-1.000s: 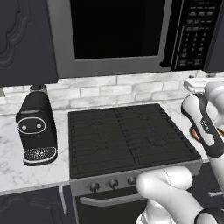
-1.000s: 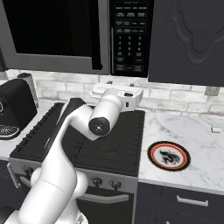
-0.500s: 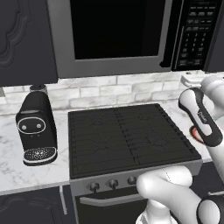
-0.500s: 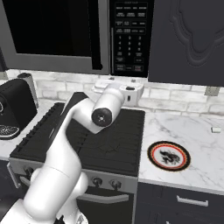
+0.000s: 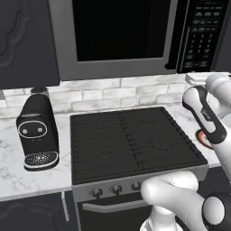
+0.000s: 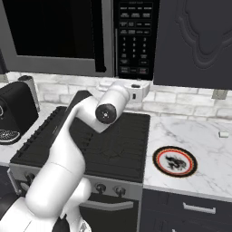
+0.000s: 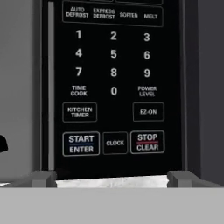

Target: Pick the carrot from the counter and place it in the microwave. Then turn on the microwave.

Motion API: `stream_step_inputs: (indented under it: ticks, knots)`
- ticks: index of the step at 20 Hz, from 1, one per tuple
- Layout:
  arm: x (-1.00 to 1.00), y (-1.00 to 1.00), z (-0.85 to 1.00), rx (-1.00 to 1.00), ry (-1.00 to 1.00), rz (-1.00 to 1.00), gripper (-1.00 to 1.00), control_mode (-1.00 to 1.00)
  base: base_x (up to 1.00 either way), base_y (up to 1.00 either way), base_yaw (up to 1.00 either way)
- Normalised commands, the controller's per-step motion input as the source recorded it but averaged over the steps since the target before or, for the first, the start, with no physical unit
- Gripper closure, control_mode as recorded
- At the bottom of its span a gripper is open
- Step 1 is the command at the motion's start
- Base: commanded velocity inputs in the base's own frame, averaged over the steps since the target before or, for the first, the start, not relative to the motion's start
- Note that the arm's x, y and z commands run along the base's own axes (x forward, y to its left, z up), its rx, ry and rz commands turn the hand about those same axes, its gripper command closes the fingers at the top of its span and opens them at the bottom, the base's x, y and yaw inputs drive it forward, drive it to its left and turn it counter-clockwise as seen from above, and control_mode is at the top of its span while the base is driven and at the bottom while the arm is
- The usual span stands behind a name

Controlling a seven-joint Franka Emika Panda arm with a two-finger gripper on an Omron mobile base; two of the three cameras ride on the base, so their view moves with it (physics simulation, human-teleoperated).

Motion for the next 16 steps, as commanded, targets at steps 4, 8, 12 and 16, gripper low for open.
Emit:
stream_step_inputs:
  ticks: [4, 8, 12, 16]
  knots:
    - [0.13, -0.02, 0.02, 0.0, 0.02, -0.03, -1.0, -1.0, 0.0, 0.0, 0.0]
    - [0.1, -0.01, 0.03, 0.0, 0.03, -0.02, -1.0, -1.0, 0.0, 0.0, 0.0]
    - [0.12, 0.0, 0.0, 0.0, 0.02, -0.01, -1.0, -1.0, 0.0, 0.0, 0.0]
    - [0.21, 0.0, 0.0, 0.0, 0.02, -0.01, -1.0, -1.0, 0.0, 0.0, 0.0]
